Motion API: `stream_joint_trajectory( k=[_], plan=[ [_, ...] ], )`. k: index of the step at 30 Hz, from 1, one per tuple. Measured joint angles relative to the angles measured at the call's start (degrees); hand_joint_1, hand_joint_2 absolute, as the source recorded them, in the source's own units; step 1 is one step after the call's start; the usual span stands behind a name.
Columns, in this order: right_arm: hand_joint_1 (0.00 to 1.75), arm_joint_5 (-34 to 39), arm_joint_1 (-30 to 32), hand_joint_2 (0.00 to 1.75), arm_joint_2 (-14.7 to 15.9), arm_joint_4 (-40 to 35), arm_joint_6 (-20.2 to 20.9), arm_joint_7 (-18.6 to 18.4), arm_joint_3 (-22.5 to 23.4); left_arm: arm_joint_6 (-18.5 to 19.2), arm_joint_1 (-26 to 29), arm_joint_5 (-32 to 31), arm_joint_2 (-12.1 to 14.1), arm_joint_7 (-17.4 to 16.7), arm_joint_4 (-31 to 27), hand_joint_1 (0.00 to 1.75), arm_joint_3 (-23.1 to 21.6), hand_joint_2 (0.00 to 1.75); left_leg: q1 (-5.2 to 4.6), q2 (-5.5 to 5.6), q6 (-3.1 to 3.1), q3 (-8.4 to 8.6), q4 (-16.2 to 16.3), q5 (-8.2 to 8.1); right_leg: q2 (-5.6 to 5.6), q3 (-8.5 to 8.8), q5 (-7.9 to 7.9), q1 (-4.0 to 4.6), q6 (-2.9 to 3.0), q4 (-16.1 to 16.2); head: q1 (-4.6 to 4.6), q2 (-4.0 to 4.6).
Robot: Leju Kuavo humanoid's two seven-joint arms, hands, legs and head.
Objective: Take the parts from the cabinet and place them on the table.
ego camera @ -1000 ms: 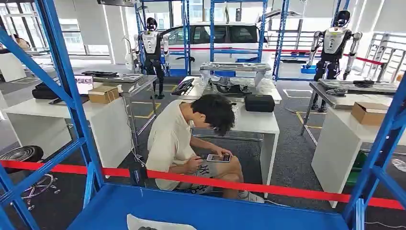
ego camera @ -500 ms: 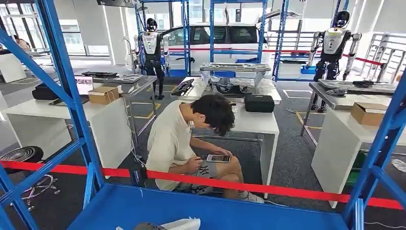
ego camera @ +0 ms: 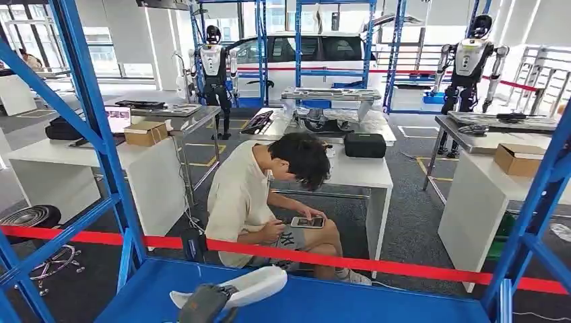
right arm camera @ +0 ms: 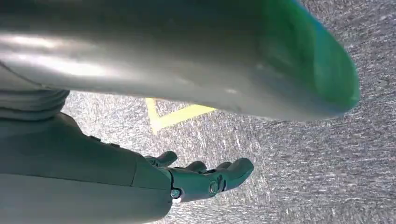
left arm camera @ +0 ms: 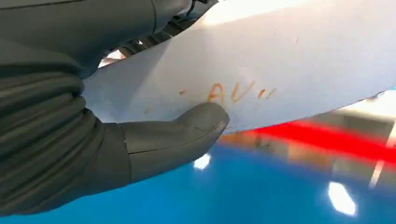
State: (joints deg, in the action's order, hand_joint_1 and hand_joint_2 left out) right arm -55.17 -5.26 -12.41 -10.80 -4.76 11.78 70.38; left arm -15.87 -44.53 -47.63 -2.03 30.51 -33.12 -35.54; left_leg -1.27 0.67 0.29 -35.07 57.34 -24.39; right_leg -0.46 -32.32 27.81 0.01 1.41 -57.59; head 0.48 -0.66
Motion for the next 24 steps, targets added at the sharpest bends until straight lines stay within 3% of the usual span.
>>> stream_joint_trajectory(
  k=[3, 4, 5, 6, 8, 9, 10, 11, 12, 13, 14, 15, 16, 19, 20, 21, 23, 24],
  plan=[
    [0.00, 0.2, 0.0, 0.00, -0.1, 0.0, 0.0, 0.3, 0.0, 0.2, -0.5, -1.2, -0.2, -1.9, -6.3, 1.75, 0.6, 1.75, -0.37, 0.03, 0.85, 0.04, 0.0, -0.08, -0.02, 0.13, -0.17, -0.14, -0.66, 0.2, 0.00, 0.00],
    [0.00, 0.4, 0.0, 0.00, -0.2, 0.0, 0.0, 0.3, 0.0, 0.4, -0.8, -1.9, -0.2, -2.6, -8.8, 1.75, 0.8, 1.75, 0.08, -0.01, 1.10, 0.29, -0.7, 0.45, -0.01, 0.20, -0.26, 0.03, -0.85, 0.2, 0.00, 0.00],
    [0.00, 0.6, 0.0, 0.00, -0.2, 0.0, 0.0, 0.5, 0.0, 0.6, -1.0, -2.6, -0.3, -3.3, -11.1, 1.75, 1.0, 1.75, 0.48, -0.20, 1.08, 0.72, -1.3, 0.86, 0.11, -0.02, 0.68, -0.07, -0.95, -0.7, 0.00, 0.00],
    [0.00, 0.7, 0.0, 0.00, -0.2, 0.0, -0.1, 0.6, 0.1, 0.7, -1.4, -3.2, -0.3, -3.9, -13.1, 1.75, 1.2, 1.75, 0.55, -0.22, 1.36, 0.67, -1.5, 1.02, 0.27, -1.22, 2.77, 0.08, -1.21, -3.4, 0.02, 0.00],
    [0.00, 0.8, 0.0, 0.00, -0.2, 0.0, -0.1, 0.8, 0.2, 1.1, -1.7, -4.0, -0.3, -4.3, -15.9, 1.75, 1.2, 1.75, 0.57, -0.24, 1.40, 0.50, -1.4, 1.07, 0.31, -5.04, 7.17, -0.35, -1.58, -12.0, 0.00, 0.00],
    [0.00, 1.0, 0.0, 0.00, -0.2, 0.0, -0.1, 0.9, 0.3, 1.2, -1.7, -4.2, -0.3, -4.7, -17.2, 1.75, 1.2, 1.75, 0.57, -0.25, 1.37, 0.32, -1.3, 1.08, 0.31, -7.13, 8.77, -0.53, -1.82, -16.5, 0.00, 0.00],
    [0.00, 1.1, 0.1, 0.00, -0.2, 0.0, -0.1, 0.9, 0.3, 1.4, -1.7, -4.5, -0.3, -4.8, -18.1, 1.75, 1.2, 1.75, 0.69, -0.25, 1.29, 0.11, -1.0, 1.11, 0.31, -7.92, 8.76, -0.73, -2.04, -18.2, 0.02, 0.00],
    [0.00, 1.1, 0.1, 0.00, -0.2, 0.0, -0.1, 0.9, 0.3, 1.5, -1.7, -4.7, -0.3, -4.9, -18.7, 1.75, 1.3, 1.75, 0.86, -0.24, 1.17, -0.10, -0.8, 1.08, 0.31, -7.44, 7.68, -0.97, -2.27, -17.1, 0.00, 0.00],
    [0.00, 1.1, 0.1, 0.00, -0.1, 0.0, -0.1, 0.9, 0.3, 1.5, -1.8, -4.7, -0.3, -4.9, -19.3, 1.75, 1.3, 1.75, 1.14, -0.20, 0.87, -0.45, -0.3, 1.06, 0.30, -5.54, 5.36, -1.30, -2.62, -13.3, 0.02, 0.00],
    [0.00, 1.1, 0.0, 0.00, -0.1, 0.0, -0.1, 0.9, 0.3, 1.5, -1.9, -4.7, -0.3, -5.0, -20.0, 1.75, 1.4, 1.75, 1.51, -0.13, 0.37, -0.90, 0.5, 0.90, 0.30, -2.55, 2.71, -1.72, -3.07, -7.6, 0.02, 0.00],
    [0.00, 1.1, 0.0, 0.00, -0.1, 0.0, -0.1, 1.0, 0.4, 1.5, -2.1, -4.8, -0.3, -5.0, -20.4, 1.75, 1.5, 1.75, 1.76, -0.06, -0.12, -1.38, 1.3, 0.73, 0.34, -0.14, 1.51, -2.17, -3.50, -3.0, 0.02, 0.00],
    [0.00, 1.1, -0.1, 0.00, -0.3, 0.1, 0.0, 1.0, 0.4, 1.5, -2.3, -4.9, -0.3, -5.0, -20.8, 1.75, 1.6, 1.75, 1.48, 0.19, -0.81, -1.85, 1.8, 0.65, 0.97, -0.73, 2.10, -1.51, -3.29, -3.4, 0.11, 0.00],
    [0.00, 1.2, -0.1, 0.00, -0.4, 0.1, 0.0, 1.1, 0.4, 1.4, -2.4, -5.1, -0.3, -5.2, -21.0, 1.75, 1.7, 1.75, 1.40, 0.31, -1.10, -2.10, 2.3, 0.59, 1.07, -0.85, 1.68, -1.71, -2.06, -3.2, -0.02, 0.00],
    [0.00, 1.2, -0.1, 0.00, -0.3, 0.1, 0.1, 1.0, 0.6, 1.3, -2.5, -5.3, -0.2, -5.1, -21.4, 1.75, 2.0, 1.75, 1.60, 0.37, -2.26, -2.19, 1.6, 1.58, 0.89, -1.55, 0.91, -1.46, -0.50, -3.3, -0.04, 0.00],
    [0.00, 1.2, -0.1, 0.00, -0.3, 0.1, 0.1, 1.0, 0.7, 1.2, -2.4, -5.3, -0.2, -5.1, -21.4, 1.75, 2.0, 1.75, 1.69, 0.24, -2.49, -2.90, 2.1, 1.02, 0.64, -1.87, 0.45, -1.57, 0.13, -3.2, -0.04, 0.00],
    [0.00, 1.2, -0.2, 0.00, -0.3, 0.1, 0.1, 1.0, 0.7, 1.2, -2.5, -5.4, -0.1, -5.1, -21.4, 1.75, 2.1, 1.75, 1.72, -0.11, -2.67, -3.53, 3.9, -1.30, 0.62, -2.20, 0.02, -1.55, 0.48, -3.1, -0.11, 0.00],
    [0.00, 1.4, -0.1, 0.00, -0.3, 0.1, 0.1, 1.0, 0.8, 1.1, -2.5, -5.6, -0.1, -4.8, -21.4, 1.75, 2.1, 1.75, 1.73, -0.16, -2.99, -6.28, 12.7, -7.43, 0.51, -3.15, -0.80, -1.39, 0.86, -3.0, -0.13, 0.00],
    [0.00, 1.6, -0.1, 0.00, -0.3, 0.1, 0.1, 1.0, 0.9, 1.1, -2.4, -5.7, -0.1, -4.7, -21.4, 1.75, 2.1, 1.75, 1.72, -0.18, -3.00, -7.40, 16.8, -9.47, 0.41, -3.66, -1.16, -1.27, 0.91, -3.1, -0.15, 0.00]
  ],
)
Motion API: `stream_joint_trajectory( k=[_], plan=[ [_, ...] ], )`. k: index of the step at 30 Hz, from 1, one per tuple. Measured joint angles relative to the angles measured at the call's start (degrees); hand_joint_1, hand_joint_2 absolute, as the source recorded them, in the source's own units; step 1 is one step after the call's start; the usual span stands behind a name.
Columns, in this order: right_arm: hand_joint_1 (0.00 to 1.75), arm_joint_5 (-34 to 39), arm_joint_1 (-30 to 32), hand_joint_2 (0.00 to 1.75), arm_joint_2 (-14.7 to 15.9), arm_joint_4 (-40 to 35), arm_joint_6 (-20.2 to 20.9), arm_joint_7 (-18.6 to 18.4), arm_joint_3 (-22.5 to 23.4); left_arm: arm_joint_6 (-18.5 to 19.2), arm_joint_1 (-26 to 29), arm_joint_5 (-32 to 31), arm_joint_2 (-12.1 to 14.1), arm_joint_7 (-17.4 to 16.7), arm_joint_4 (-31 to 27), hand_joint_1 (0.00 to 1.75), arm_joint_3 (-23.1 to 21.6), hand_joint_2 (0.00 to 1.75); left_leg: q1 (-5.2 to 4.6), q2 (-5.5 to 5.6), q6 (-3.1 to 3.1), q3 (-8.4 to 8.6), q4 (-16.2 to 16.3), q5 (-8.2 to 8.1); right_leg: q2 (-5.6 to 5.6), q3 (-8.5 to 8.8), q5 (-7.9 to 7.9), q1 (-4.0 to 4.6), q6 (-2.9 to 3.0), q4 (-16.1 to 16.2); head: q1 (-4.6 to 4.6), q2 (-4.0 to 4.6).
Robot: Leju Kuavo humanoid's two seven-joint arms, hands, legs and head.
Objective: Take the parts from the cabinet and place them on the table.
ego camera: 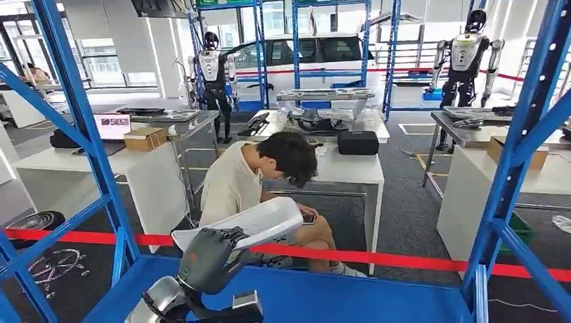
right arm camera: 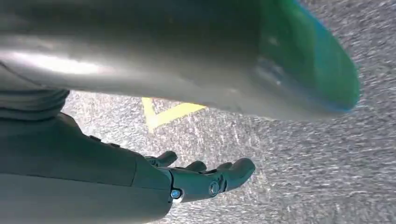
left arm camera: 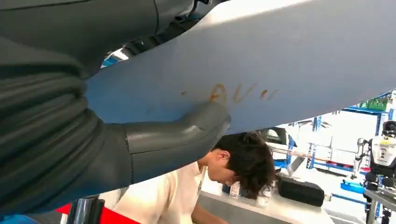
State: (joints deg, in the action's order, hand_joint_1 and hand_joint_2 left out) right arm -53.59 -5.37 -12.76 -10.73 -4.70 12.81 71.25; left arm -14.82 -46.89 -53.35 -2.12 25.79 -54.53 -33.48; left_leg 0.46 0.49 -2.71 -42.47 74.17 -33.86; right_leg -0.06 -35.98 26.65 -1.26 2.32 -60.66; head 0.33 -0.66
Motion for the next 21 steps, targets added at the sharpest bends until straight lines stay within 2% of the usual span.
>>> stream_joint_trajectory(
  k=[1, 2, 3, 5, 6, 7, 10, 11, 12, 13, 14, 15, 16, 17, 18, 19, 20, 21],
  plan=[
    [0.00, 0.1, 0.0, 0.00, 0.0, 0.0, 0.0, 0.0, 0.2, 0.0, 0.2, 0.0, 0.0, 0.0, 0.0, 1.75, 0.0, 1.75, 0.00, -0.01, 0.08, -0.27, 2.5, -1.06, -0.08, -0.54, -0.41, 0.14, 0.07, 0.0, 0.02, 0.00],
    [0.00, 0.2, 0.0, 0.00, 0.0, 0.0, -0.1, 0.0, 0.3, 0.0, 0.3, 0.0, 0.0, 0.0, 0.1, 1.75, 0.0, 1.75, -0.01, -0.01, 0.22, 0.73, 2.0, -0.79, -0.10, -1.05, -0.80, 0.28, 0.08, 0.0, 0.00, 0.00],
    [0.00, 0.2, 0.0, 0.00, 0.0, 0.0, -0.1, 0.0, 0.4, 0.0, 0.3, 0.0, 0.0, 0.0, 0.1, 1.75, 0.0, 1.75, -0.04, -0.01, 0.58, 3.07, -0.8, 0.34, -0.11, -1.57, -1.22, 0.43, 0.04, 0.0, 0.02, 0.00],
    [0.00, 0.3, 0.0, 0.00, 0.0, 0.0, -0.2, 0.0, 0.4, 0.0, 0.0, 0.0, -0.1, 0.0, 0.1, 1.75, 0.0, 1.75, -0.35, -0.06, 1.63, 10.15, -11.0, 3.06, -0.10, -2.34, -2.05, 0.59, -0.15, 0.0, 0.02, 0.00],
    [0.00, 0.3, -0.1, 0.00, 0.0, 0.0, -0.2, 0.0, 0.4, 0.0, -0.3, 0.0, -0.2, 0.0, 0.0, 1.75, 0.0, 1.75, -0.72, -0.30, 2.09, 12.87, -15.4, 2.51, -0.14, -2.42, -2.41, 0.55, -0.31, 0.0, 0.04, 0.00],
    [0.00, 0.4, -0.1, 0.00, 0.0, 0.0, -0.2, 0.2, 0.5, 0.0, -0.4, 0.0, -0.5, 0.1, 0.0, 1.75, 0.0, 1.75, -1.07, -0.52, 2.01, 12.53, -15.7, 3.26, -0.12, -2.48, -2.78, 0.67, -0.82, 0.2, 0.02, 0.00],
    [0.00, 0.4, -0.2, 0.00, -0.1, 0.0, -0.1, 0.2, 0.5, 0.0, -0.6, 0.0, -0.5, 0.1, 0.0, 1.75, 0.0, 1.75, -1.70, -0.37, 2.79, 12.15, -15.9, 4.36, -0.20, -2.43, -3.99, 0.10, -1.95, 0.9, 0.00, 0.00],
    [0.00, 0.4, -0.1, 0.00, -0.1, 0.0, -0.1, 0.2, 0.5, 0.0, -0.6, 0.0, -0.5, 0.1, 0.1, 1.75, 0.0, 1.75, -1.08, -0.56, 3.24, 11.98, -16.8, 5.49, -0.13, -2.80, -4.04, 0.05, -2.28, 0.7, -0.02, 0.00],
    [0.00, 0.4, -0.1, 0.00, -0.1, 0.0, -0.2, 0.2, 0.5, 0.0, -0.7, 0.0, -0.7, 0.1, 0.2, 1.75, 0.0, 1.75, -1.13, -0.66, 3.44, 11.91, -16.9, 6.05, 0.07, -3.35, -2.17, 0.04, -2.38, -0.2, 0.00, 0.00],
    [0.00, 0.5, -0.1, 0.00, -0.1, 0.0, -0.2, 0.2, 0.5, 0.0, -0.7, 0.0, -0.8, 0.1, 0.2, 1.75, 0.0, 1.75, -1.05, -0.66, 4.10, 11.10, -16.9, 6.71, 0.10, -4.29, 1.51, 0.10, -2.46, -3.1, 0.02, 0.00],
    [0.00, 0.5, -0.1, 0.00, -0.1, 0.0, -0.2, 0.2, 0.5, 0.0, -0.7, 0.0, -0.9, 0.1, 0.2, 1.75, 0.0, 1.75, -1.06, -0.65, 4.20, 10.35, -16.8, 7.29, 0.10, -5.50, 4.97, 0.09, -2.62, -7.4, 0.00, 0.00],
    [0.00, 0.5, -0.1, 0.00, -0.1, 0.0, -0.3, 0.3, 0.5, 0.0, -0.6, 0.0, -0.9, 0.1, 0.2, 1.75, 0.0, 1.75, -1.08, -0.66, 4.23, 9.56, -16.8, 7.83, 0.10, -6.64, 7.47, 0.09, -2.74, -11.9, 0.02, 0.00],
    [0.00, 0.4, -0.1, 0.00, -0.1, 0.0, -0.6, 0.3, 0.5, 0.0, -0.6, 0.0, -0.9, 0.1, 0.4, 1.75, 0.0, 1.75, -1.08, -0.67, 4.17, 8.78, -16.7, 8.32, 0.10, -7.20, 8.41, 0.12, -2.87, -15.1, 0.00, 0.00],
    [0.00, 0.4, -0.1, 0.00, -0.1, 0.0, -1.1, 0.4, 0.5, 0.0, -0.5, 0.0, -0.9, 0.1, 0.6, 1.75, 0.0, 1.75, -1.07, -0.68, 4.08, 7.92, -16.5, 8.83, 0.09, -6.80, 7.73, 0.11, -2.94, -16.3, 0.02, 0.00],
    [0.00, 0.4, -0.1, 0.00, 0.0, 0.0, -1.5, 0.6, 0.5, 0.0, -0.4, 0.0, -0.9, 0.1, 0.7, 1.75, 0.0, 1.75, -1.00, -0.68, 3.96, 7.10, -16.3, 9.26, 0.08, -5.30, 6.10, 0.07, -2.99, -15.0, 0.02, 0.00],
    [0.00, 0.4, -0.1, 0.00, 0.0, 0.0, -1.9, 0.7, 0.5, 0.0, -0.3, 0.0, -0.9, 0.1, 0.8, 1.75, 0.0, 1.75, -0.89, -0.67, 3.76, 6.24, -15.9, 9.69, 0.07, -2.65, 4.12, 0.06, -2.99, -11.7, 0.00, 0.00],
    [0.00, 0.4, -0.2, 0.00, 0.0, 0.0, -2.1, 0.9, 0.5, 0.0, -0.3, 0.0, -0.9, 0.0, 0.9, 1.75, 0.0, 1.75, -0.76, -0.64, 3.45, 5.42, -15.5, 10.03, 0.07, 0.95, 2.87, 0.06, -2.99, -6.8, 0.02, 0.00],
    [0.00, 0.4, -0.3, 0.00, 0.0, 0.0, -2.2, 1.0, 0.5, 0.0, -0.4, 0.0, -0.9, 0.0, 0.9, 1.75, 0.0, 1.75, -0.73, -0.62, 3.14, 4.85, -14.9, 10.24, 0.10, 4.10, 4.04, 0.05, -2.89, -2.0, 0.02, 0.00]
  ],
)
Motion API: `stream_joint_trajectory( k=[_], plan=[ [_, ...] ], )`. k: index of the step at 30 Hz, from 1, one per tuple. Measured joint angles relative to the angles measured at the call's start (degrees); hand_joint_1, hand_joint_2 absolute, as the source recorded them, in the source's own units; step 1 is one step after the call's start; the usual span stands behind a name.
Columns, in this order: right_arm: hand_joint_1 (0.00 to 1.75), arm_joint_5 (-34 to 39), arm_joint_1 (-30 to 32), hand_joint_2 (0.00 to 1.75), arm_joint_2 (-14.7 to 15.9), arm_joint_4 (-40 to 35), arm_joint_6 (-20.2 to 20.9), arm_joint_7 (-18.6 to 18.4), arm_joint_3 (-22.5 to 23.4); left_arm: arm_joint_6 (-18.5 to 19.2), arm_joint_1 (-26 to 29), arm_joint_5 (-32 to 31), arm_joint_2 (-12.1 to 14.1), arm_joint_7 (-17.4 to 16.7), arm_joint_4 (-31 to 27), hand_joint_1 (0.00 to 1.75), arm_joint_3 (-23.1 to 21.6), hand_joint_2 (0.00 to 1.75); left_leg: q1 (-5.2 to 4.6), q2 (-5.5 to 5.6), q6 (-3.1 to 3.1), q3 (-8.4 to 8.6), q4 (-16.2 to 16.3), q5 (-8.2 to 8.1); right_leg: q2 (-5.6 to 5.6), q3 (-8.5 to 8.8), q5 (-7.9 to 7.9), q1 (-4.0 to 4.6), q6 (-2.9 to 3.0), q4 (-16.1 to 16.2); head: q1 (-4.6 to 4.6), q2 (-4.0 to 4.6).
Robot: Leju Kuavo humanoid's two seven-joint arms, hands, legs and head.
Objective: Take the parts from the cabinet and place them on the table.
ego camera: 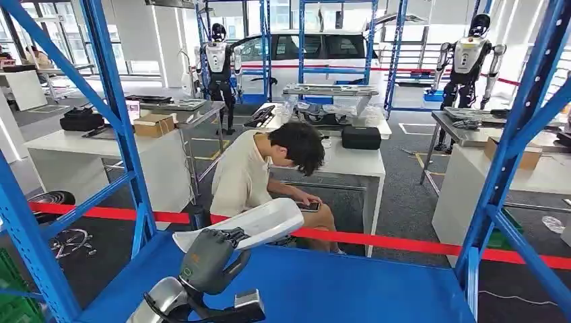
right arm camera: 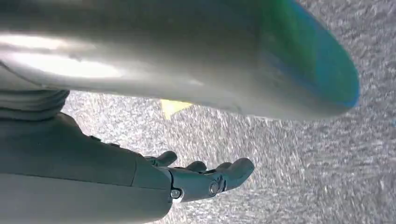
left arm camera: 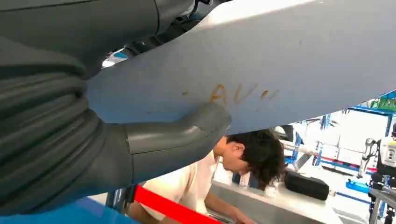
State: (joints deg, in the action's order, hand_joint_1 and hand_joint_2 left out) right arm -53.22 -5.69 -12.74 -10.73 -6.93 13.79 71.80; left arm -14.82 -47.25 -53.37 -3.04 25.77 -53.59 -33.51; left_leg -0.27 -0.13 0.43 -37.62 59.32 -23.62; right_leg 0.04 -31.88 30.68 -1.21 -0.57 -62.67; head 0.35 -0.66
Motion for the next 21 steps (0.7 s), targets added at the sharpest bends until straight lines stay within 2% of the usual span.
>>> stream_joint_trajectory(
  k=[1, 2, 4, 5, 6, 7, 9, 10, 11, 12, 13, 14, 15, 16, 17, 18, 19, 20, 21],
  plan=[
    [0.00, 0.0, -0.1, 0.00, 0.0, 0.0, -0.1, 0.0, 0.0, 0.0, 0.0, 0.0, 0.1, -0.1, 0.0, 1.75, 0.0, 1.75, -0.25, 0.06, -0.34, -0.56, 0.5, 0.21, 0.12, 1.31, 1.18, 0.46, 0.51, 2.5, 0.00, 0.00],
    [0.00, -0.1, -0.1, 0.00, 0.0, 0.0, -0.2, 0.0, 0.0, 0.0, 0.1, 0.0, 0.0, 0.0, 0.1, 1.75, 0.0, 1.75, -0.28, 0.04, -0.72, -0.45, 0.4, 0.48, 0.29, 0.87, 0.59, 0.50, 1.04, 1.8, -0.07, 0.00],
    [0.00, -0.1, -0.1, 0.00, 0.0, 0.0, -0.4, 0.0, 0.0, 0.0, -0.1, 0.0, -0.1, 0.0, 0.2, 1.75, 0.0, 1.75, -0.15, 0.10, -1.42, -0.51, 0.2, 1.34, 0.30, 0.55, 0.43, 0.59, 1.71, 1.8, -0.02, 0.00],
    [0.00, -0.1, 0.0, 0.00, 0.0, 0.0, -0.4, 0.0, 0.0, 0.0, 0.0, 0.0, -0.1, 0.0, 0.2, 1.75, 0.0, 1.75, -0.09, 0.16, -1.82, -0.78, 0.2, 1.58, 0.15, -0.18, -0.30, 0.34, 2.35, 2.3, -0.09, 0.00],
    [0.00, -0.1, -0.2, 0.00, -0.1, 0.0, -0.4, 0.0, 0.0, 0.0, 0.0, 0.0, 0.0, 0.0, 0.3, 1.75, 0.0, 1.75, 0.12, 0.17, -2.11, -1.33, 1.0, -0.12, -0.09, -0.17, -0.88, 0.31, 2.80, 2.3, -0.11, 0.00],
    [0.00, -0.1, -0.2, 0.00, -0.1, 0.0, -0.4, 0.0, 0.0, 0.0, -0.1, 0.0, 0.1, 0.0, 0.4, 1.75, 0.0, 1.75, 0.15, 0.18, -2.42, -2.09, 3.5, -3.63, -0.11, -0.88, -1.45, 0.32, 3.20, 2.4, -0.11, 0.00],
    [0.00, -0.1, -0.2, 0.00, -0.1, 0.0, -0.3, -0.1, 0.0, 0.1, -0.1, 0.0, 0.1, 0.0, 0.4, 1.75, 0.0, 1.75, 0.30, 0.15, -2.91, -3.85, 11.5, -9.69, -0.18, -2.38, -2.67, 0.43, 3.34, 2.3, -0.13, 0.00],
    [0.00, -0.1, -0.2, 0.00, -0.1, 0.0, -0.3, -0.1, 0.0, 0.2, -0.1, 0.0, 0.1, 0.0, 0.5, 1.75, 0.0, 1.75, 0.30, 0.15, -3.02, -4.44, 15.3, -11.11, -0.27, -3.21, -3.30, 0.50, 3.33, 2.3, -0.15, 0.00],
    [0.00, -0.1, -0.2, 0.00, -0.1, 0.0, -0.3, -0.2, 0.1, 0.4, -0.1, 0.0, 0.1, 0.0, 0.5, 1.75, 0.0, 1.75, 0.32, 0.15, -2.97, -4.23, 17.2, -10.75, -0.31, -3.97, -3.89, 0.56, 3.30, 2.3, -0.13, 0.00],
    [0.00, -0.1, -0.2, 0.00, -0.1, 0.0, -0.3, -0.2, 0.1, 0.5, 0.0, 0.0, 0.1, 0.0, 0.6, 1.75, 0.0, 1.75, 0.32, 0.16, -2.84, -3.13, 16.9, -9.17, -0.33, -4.79, -4.51, 0.63, 3.29, 2.2, -0.15, 0.00],
    [0.00, 0.0, -0.2, 0.00, -0.1, 0.0, -0.3, -0.1, 0.1, 0.7, -0.1, -0.1, 0.1, 0.0, 0.7, 1.75, 0.0, 1.75, 0.31, 0.17, -2.55, -0.98, 14.5, -7.12, -0.33, -5.63, -5.16, 0.74, 3.24, 2.2, -0.13, 0.00],
    [0.00, 0.0, -0.2, 0.00, -0.1, 0.0, -0.3, -0.1, 0.1, 0.9, -0.1, -0.1, 0.0, 0.0, 0.6, 1.75, 0.0, 1.75, 0.26, 0.18, -2.10, 2.19, 10.2, -5.50, -0.29, -6.36, -5.82, 0.86, 3.12, 2.2, -0.15, 0.00],
    [0.00, 0.1, -0.3, 0.00, -0.1, 0.0, -0.3, -0.1, 0.1, 1.0, -0.3, -0.2, -0.1, 0.0, 0.6, 1.75, 0.0, 1.75, 0.08, 0.25, -1.52, 6.12, 5.0, -5.54, -0.28, -6.69, -6.39, 0.83, 3.01, 2.2, -0.11, 0.00],
    [0.00, 0.1, -0.2, 0.00, -0.2, 0.0, -0.3, -0.1, 0.1, 1.0, -0.4, -0.3, -0.2, 0.0, 0.5, 1.75, 0.0, 1.75, -0.29, 0.23, -0.95, 9.69, -0.1, -8.02, -0.24, -7.05, -6.83, 0.97, 2.58, 2.2, -0.13, 0.00],
    [0.00, 0.1, -0.2, 0.00, -0.2, 0.0, -0.3, -0.1, 0.2, 1.0, -0.6, -0.3, -0.3, 0.0, 0.4, 1.75, 0.0, 1.75, -0.54, 0.26, -1.05, 10.18, -1.3, -8.13, -0.33, -7.03, -7.38, 0.72, 2.23, 2.4, -0.11, 0.00],
    [0.00, 0.1, -0.2, 0.00, -0.2, 0.0, -0.2, -0.1, 0.2, 1.0, -0.8, -0.3, -0.4, 0.0, 0.4, 1.75, 0.0, 1.75, -0.81, 0.33, -0.74, 9.26, -1.5, -7.48, -0.35, -6.91, -8.00, 0.47, 1.95, 2.8, -0.17, 0.00],
    [0.00, 0.2, -0.3, 0.00, -0.3, 0.0, -0.2, -0.1, 0.2, 1.0, -0.9, -0.5, -0.4, 0.0, 0.5, 1.75, 0.0, 1.75, -1.17, 0.32, -0.40, 9.17, -1.6, -7.18, -0.37, -6.93, -8.69, 0.23, 1.52, 3.2, -0.15, 0.00],
    [0.00, 0.2, -0.2, 0.00, -0.5, 0.0, -0.1, -0.1, 0.2, 1.0, -0.9, -0.6, -0.5, 0.0, 0.5, 1.75, 0.0, 1.75, -0.98, 0.22, 0.29, 8.90, -2.5, -6.11, -0.26, -7.08, -9.43, 0.48, 0.88, 3.7, -0.20, 0.00],
    [0.00, 0.2, -0.2, 0.00, -0.5, 0.0, -0.1, -0.1, 0.2, 1.0, -1.0, -0.7, -0.6, 0.0, 0.5, 1.75, 0.0, 1.75, -0.63, -0.24, 0.64, 8.99, -2.9, -5.14, -0.07, -7.37, -8.33, 0.07, 0.84, 3.2, -0.17, 0.00]
  ],
)
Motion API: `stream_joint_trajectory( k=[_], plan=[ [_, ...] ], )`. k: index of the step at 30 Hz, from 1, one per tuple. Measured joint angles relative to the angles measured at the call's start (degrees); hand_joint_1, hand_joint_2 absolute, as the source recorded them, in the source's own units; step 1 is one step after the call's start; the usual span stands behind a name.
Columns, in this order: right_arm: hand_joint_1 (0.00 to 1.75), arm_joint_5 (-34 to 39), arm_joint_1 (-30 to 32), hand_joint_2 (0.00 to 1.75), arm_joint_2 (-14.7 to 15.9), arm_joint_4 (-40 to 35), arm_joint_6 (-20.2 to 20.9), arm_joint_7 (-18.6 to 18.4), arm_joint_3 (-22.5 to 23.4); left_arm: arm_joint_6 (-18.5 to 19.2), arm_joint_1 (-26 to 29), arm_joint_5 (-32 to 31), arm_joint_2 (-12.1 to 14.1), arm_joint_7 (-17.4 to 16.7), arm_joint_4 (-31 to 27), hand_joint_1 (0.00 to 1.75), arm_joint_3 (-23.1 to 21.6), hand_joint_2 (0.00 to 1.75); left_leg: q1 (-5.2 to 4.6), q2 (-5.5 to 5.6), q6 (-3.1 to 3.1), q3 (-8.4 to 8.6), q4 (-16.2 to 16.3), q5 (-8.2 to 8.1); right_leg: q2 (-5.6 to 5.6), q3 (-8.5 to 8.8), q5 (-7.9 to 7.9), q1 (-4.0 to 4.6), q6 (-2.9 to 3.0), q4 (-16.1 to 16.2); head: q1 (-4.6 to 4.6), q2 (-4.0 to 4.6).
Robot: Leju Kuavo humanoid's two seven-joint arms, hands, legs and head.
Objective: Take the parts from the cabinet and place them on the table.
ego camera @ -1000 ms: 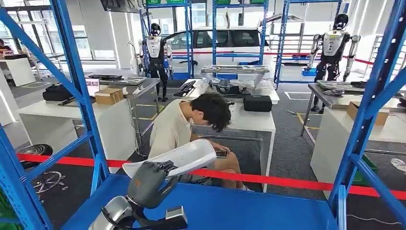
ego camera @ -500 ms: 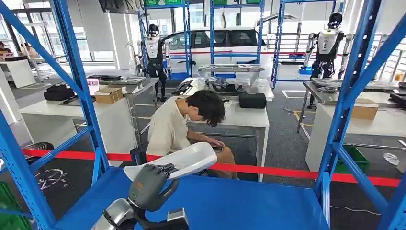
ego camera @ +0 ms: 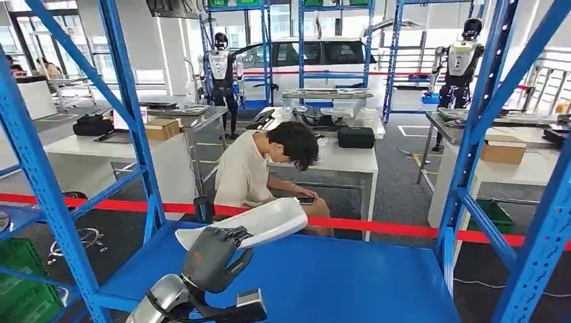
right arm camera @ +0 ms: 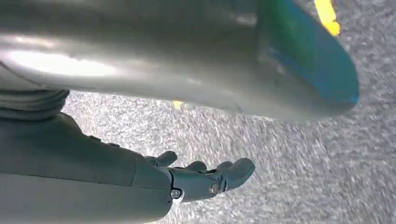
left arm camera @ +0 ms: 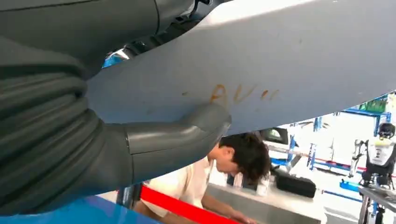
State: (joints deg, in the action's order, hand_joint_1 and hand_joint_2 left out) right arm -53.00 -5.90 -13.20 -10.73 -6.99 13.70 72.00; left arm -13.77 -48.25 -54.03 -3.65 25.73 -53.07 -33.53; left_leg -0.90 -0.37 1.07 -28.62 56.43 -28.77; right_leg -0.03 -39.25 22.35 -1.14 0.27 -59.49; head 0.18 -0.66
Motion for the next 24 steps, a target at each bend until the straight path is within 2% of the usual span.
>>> stream_joint_trajectory(
  k=[1, 2, 3, 4, 5, 6, 7, 8, 9, 10, 11, 13, 14, 15, 16, 17, 18, 19, 20, 21, 22, 23, 24],
  plan=[
    [0.00, 0.0, 0.0, 0.00, 0.0, 0.0, 0.0, 0.0, 0.0, 0.0, -0.2, -0.1, -0.3, 0.0, 0.0, 1.75, 0.0, 1.75, 0.03, 0.06, 0.65, -0.93, -0.1, 0.76, 0.06, -1.00, 3.33, 0.27, -0.03, -2.0, 0.02, 0.00],
    [0.00, 0.0, 0.0, 0.00, 0.0, 0.0, 0.0, 0.0, 0.0, 0.0, -0.2, -0.1, -0.4, -0.1, 0.0, 1.75, 0.0, 1.75, 0.08, 0.07, 0.92, -1.93, -0.1, 1.59, 0.06, -2.04, 7.18, 0.26, -0.14, -5.7, 0.07, 0.00],
    [0.00, 0.0, 0.0, 0.00, 0.0, 0.0, 0.0, 0.0, 0.0, 0.0, -0.2, -0.2, -0.5, -0.1, 0.1, 1.75, 0.0, 1.75, 0.07, 0.06, 0.99, -2.84, 0.0, 2.34, 0.06, -2.99, 10.18, 0.20, -0.33, -9.7, 0.00, 0.00],
    [0.00, 0.0, 0.0, 0.00, 0.0, 0.0, 0.1, 0.0, 0.0, 0.0, -0.2, -0.3, -0.5, -0.2, 0.2, 1.75, 0.0, 1.75, 0.05, 0.05, 0.94, -3.84, 0.1, 3.04, 0.06, -3.74, 11.94, 0.22, -0.50, -13.6, 0.04, 0.00],
    [0.00, 0.0, 0.0, 0.00, 0.0, 0.0, 0.1, 0.1, 0.0, 0.0, -0.2, -0.3, -0.5, -0.2, 0.3, 1.75, 0.0, 1.75, 0.06, -0.04, 0.86, -4.99, 0.3, 3.76, 0.06, -3.99, 11.82, 0.23, -0.65, -16.6, 0.02, 0.00],
    [0.00, 0.0, 0.0, 0.00, 0.0, 0.0, 0.1, 0.0, 0.0, 0.1, -0.2, -0.3, -0.5, -0.2, 0.4, 1.75, 0.0, 1.75, 0.08, -0.14, 0.78, -6.11, 0.5, 4.40, 0.05, -3.33, 10.16, 0.18, -0.75, -17.4, 0.04, 0.00],
    [0.00, 0.0, 0.0, 0.00, 0.1, 0.0, 0.1, 0.0, 0.0, 0.1, -0.2, -0.3, -0.5, -0.2, 0.6, 1.75, 0.0, 1.75, 0.15, -0.16, 0.64, -7.38, 0.9, 5.09, 0.04, -1.63, 7.70, 0.10, -0.81, -16.0, 0.04, 0.00],
    [0.00, 0.1, 0.0, 0.00, 0.1, 0.0, 0.1, 0.0, 0.0, 0.1, -0.2, -0.4, -0.6, -0.2, 0.7, 1.75, 0.0, 1.75, 0.26, -0.16, 0.42, -8.56, 1.3, 5.67, 0.03, 0.99, 5.89, 0.05, -0.83, -13.0, 0.04, 0.00],
    [0.00, 0.2, -0.1, 0.00, 0.2, 0.0, 0.1, 0.0, 0.0, 0.1, -0.2, -0.4, -0.6, -0.2, 0.8, 1.75, 0.0, 1.75, 0.36, -0.11, 0.09, -9.75, 1.9, 6.27, 0.02, 4.96, 5.71, 0.03, -0.83, -8.0, 0.04, 0.00],
    [0.00, 0.2, -0.3, 0.00, 0.2, 0.0, 0.1, 0.0, 0.0, 0.1, -0.2, -0.5, -0.8, -0.1, 0.7, 1.75, 0.0, 1.75, 0.23, -0.05, -0.32, -10.55, 2.6, 6.60, 0.05, 8.53, 9.00, 0.10, -0.76, -2.9, 0.09, 0.00],
    [0.00, 0.2, -0.2, 0.00, 0.2, 0.0, 0.1, 0.1, 0.0, 0.1, -0.3, -0.5, -0.8, -0.1, 0.8, 1.75, 0.0, 1.75, 0.20, -0.06, -0.62, -10.87, 3.1, 6.84, 0.35, 9.84, 10.10, 0.58, -0.10, -0.6, 0.02, 0.00],
    [0.00, 0.3, -0.1, 0.00, 0.2, 0.0, 0.1, 0.0, 0.1, 0.1, -0.7, -0.5, -1.0, 0.1, 1.0, 1.75, -0.1, 1.75, 0.22, -0.06, -1.32, -10.73, 2.8, 7.88, 0.35, 8.88, 9.58, 0.71, 0.40, -0.8, -0.15, 0.00],
    [0.00, 0.4, -0.1, 0.00, 0.2, 0.0, 0.1, 0.0, 0.1, 0.2, -0.9, -0.5, -1.1, 0.0, 1.2, 1.75, -0.1, 1.75, 0.32, -0.01, -1.71, -10.80, 2.6, 8.33, 0.29, 8.66, 9.14, 0.69, 0.88, -0.8, -0.11, 0.00],
    [0.00, 0.4, -0.1, 0.00, 0.2, 0.0, 0.1, 0.0, 0.1, 0.2, -0.9, -0.5, -1.1, 0.0, 1.4, 1.75, -0.1, 1.75, 0.51, 0.10, -2.09, -11.12, 2.9, 7.88, -0.03, 8.20, 8.27, 0.36, 1.51, -0.5, -0.11, 0.00],
    [0.00, 0.4, -0.2, 0.00, 0.2, 0.0, 0.1, 0.0, 0.1, 0.2, -1.0, -0.5, -1.1, 0.0, 1.5, 1.75, -0.1, 1.75, 0.58, 0.18, -2.42, -11.84, 4.0, 5.48, -0.08, 7.68, 7.72, 0.37, 1.76, -0.5, -0.15, 0.00],
    [0.00, 0.5, -0.2, 0.00, 0.2, 0.0, 0.1, 0.0, 0.1, 0.3, -1.1, -0.5, -1.1, 0.0, 1.7, 1.75, -0.1, 1.75, 0.71, 0.21, -2.80, -12.72, 7.4, 1.11, -0.12, 6.74, 6.93, 0.35, 2.11, -0.5, -0.11, 0.00],
    [0.00, 0.5, -0.2, 0.00, 0.2, 0.0, 0.1, 0.0, 0.1, 0.3, -1.2, -0.5, -1.1, 0.0, 1.8, 1.75, -0.1, 1.75, 0.83, 0.21, -3.11, -13.55, 11.4, -2.26, -0.14, 6.10, 6.20, 0.39, 2.16, -0.5, -0.15, 0.00],
    [0.00, 0.5, -0.2, 0.00, 0.3, 0.0, 0.1, 0.0, 0.2, 0.3, -1.2, -0.5, -1.1, 0.0, 1.9, 1.75, -0.1, 1.75, 0.89, 0.21, -3.33, -14.35, 16.3, -4.91, -0.17, 4.99, 5.26, 0.43, 2.12, -0.5, -0.15, 0.00],
    [0.00, 0.5, -0.2, 0.00, 0.3, 0.0, 0.1, 0.0, 0.2, 0.3, -1.2, -0.5, -1.1, 0.0, 2.1, 1.75, -0.1, 1.75, 0.93, 0.21, -3.42, -14.58, 19.4, -5.37, -0.19, 4.08, 4.56, 0.44, 2.06, -0.5, -0.15, 0.00],
    [0.00, 0.5, -0.2, 0.00, 0.3, 0.0, 0.1, 0.0, 0.2, 0.3, -1.1, -0.5, -1.1, 0.0, 2.2, 1.75, -0.1, 1.75, 0.98, 0.21, -3.42, -14.06, 20.9, -4.18, -0.24, 3.05, 3.79, 0.45, 2.01, -0.5, -0.15, 0.00],
    [0.00, 0.5, -0.2, 0.00, 0.3, 0.0, 0.1, 0.0, 0.2, 0.3, -1.2, -0.5, -1.1, 0.0, 2.3, 1.75, -0.1, 1.75, 0.98, 0.22, -3.28, -12.43, 20.0, -2.14, -0.28, 2.02, 3.01, 0.47, 1.92, -0.6, -0.15, 0.00],
    [0.00, 0.5, -0.2, 0.00, 0.3, 0.0, 0.1, 0.0, 0.2, 0.3, -1.2, -0.5, -1.1, 0.0, 2.4, 1.75, -0.1, 1.75, 0.98, 0.22, -2.99, -9.50, 16.7, -0.18, -0.27, 1.05, 2.21, 0.51, 1.76, -0.6, -0.13, 0.00],
    [0.00, 0.5, -0.2, 0.00, 0.3, 0.0, 0.1, 0.0, 0.2, 0.3, -1.2, -0.5, -1.2, 0.0, 2.3, 1.75, -0.1, 1.75, 0.97, 0.26, -2.58, -5.91, 12.1, 0.34, -0.23, 0.40, 1.54, 0.53, 1.60, -0.6, -0.15, 0.00]
  ],
)
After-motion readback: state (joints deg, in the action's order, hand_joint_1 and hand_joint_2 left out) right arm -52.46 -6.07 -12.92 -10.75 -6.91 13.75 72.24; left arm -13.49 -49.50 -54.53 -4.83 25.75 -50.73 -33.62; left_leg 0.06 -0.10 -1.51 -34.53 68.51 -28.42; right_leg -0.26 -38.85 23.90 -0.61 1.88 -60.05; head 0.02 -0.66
